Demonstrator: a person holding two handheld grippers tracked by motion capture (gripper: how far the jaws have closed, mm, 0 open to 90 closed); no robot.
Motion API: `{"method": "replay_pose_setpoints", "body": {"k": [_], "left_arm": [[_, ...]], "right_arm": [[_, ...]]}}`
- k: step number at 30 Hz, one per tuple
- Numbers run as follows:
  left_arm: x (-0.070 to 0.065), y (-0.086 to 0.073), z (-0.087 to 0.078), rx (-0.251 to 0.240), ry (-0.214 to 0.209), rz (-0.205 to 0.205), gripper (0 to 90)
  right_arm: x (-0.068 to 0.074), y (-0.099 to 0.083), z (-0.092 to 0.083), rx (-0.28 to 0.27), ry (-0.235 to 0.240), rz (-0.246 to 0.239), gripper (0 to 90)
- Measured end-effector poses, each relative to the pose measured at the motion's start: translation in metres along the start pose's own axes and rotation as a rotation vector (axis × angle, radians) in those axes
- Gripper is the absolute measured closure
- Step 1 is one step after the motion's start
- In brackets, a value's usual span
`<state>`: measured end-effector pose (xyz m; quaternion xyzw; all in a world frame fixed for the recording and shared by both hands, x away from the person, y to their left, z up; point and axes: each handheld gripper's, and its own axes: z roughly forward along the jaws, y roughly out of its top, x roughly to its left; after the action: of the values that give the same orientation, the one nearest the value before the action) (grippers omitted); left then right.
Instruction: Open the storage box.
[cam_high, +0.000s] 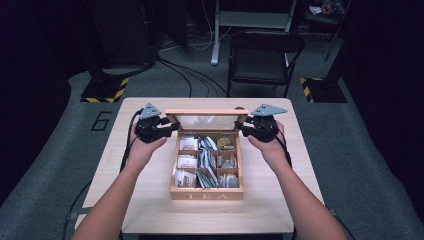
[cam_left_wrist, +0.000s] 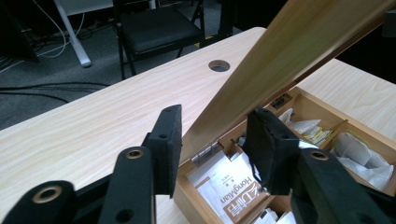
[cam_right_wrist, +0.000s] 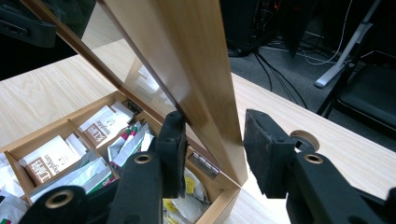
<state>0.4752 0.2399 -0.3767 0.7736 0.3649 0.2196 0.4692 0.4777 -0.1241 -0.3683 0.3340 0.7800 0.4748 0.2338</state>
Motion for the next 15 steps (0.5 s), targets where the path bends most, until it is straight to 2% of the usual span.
{"method": "replay_pose_setpoints", "body": {"k": [4, 7, 8, 12, 14, 15], "left_arm": [[0.0005, -0.0012, 0.0060, 0.019, 0.016, 0.008, 59.9], [0.0022, -0.0020, 0.0087, 0.009, 0.012, -0.014, 60.4], [0.0027, -0.0019, 0.0088, 0.011, 0.009, -0.016, 60.4], [0.0039, -0.0016, 0.0095, 0.009, 0.009, -0.009, 61.0], [0.0042, -0.0013, 0.0100, 0.009, 0.011, -0.010, 61.2], [0.0044, -0.0013, 0.0104, 0.006, 0.013, -0.012, 61.2]], "right_arm": [[-0.0015, 0.0012, 0.0011, 0.001, 0.002, 0.003, 59.5], [-0.0009, 0.0023, 0.0027, 0.005, -0.006, 0.015, 59.7], [-0.0020, 0.0024, 0.0032, 0.009, -0.004, 0.004, 59.7], [-0.0032, 0.0020, 0.0073, 0.017, -0.005, 0.003, 59.4], [-0.0036, 0.0015, 0.0091, 0.014, -0.006, 0.025, 58.8], [-0.0047, 0.0013, 0.0096, 0.011, -0.004, 0.020, 58.6]]}}
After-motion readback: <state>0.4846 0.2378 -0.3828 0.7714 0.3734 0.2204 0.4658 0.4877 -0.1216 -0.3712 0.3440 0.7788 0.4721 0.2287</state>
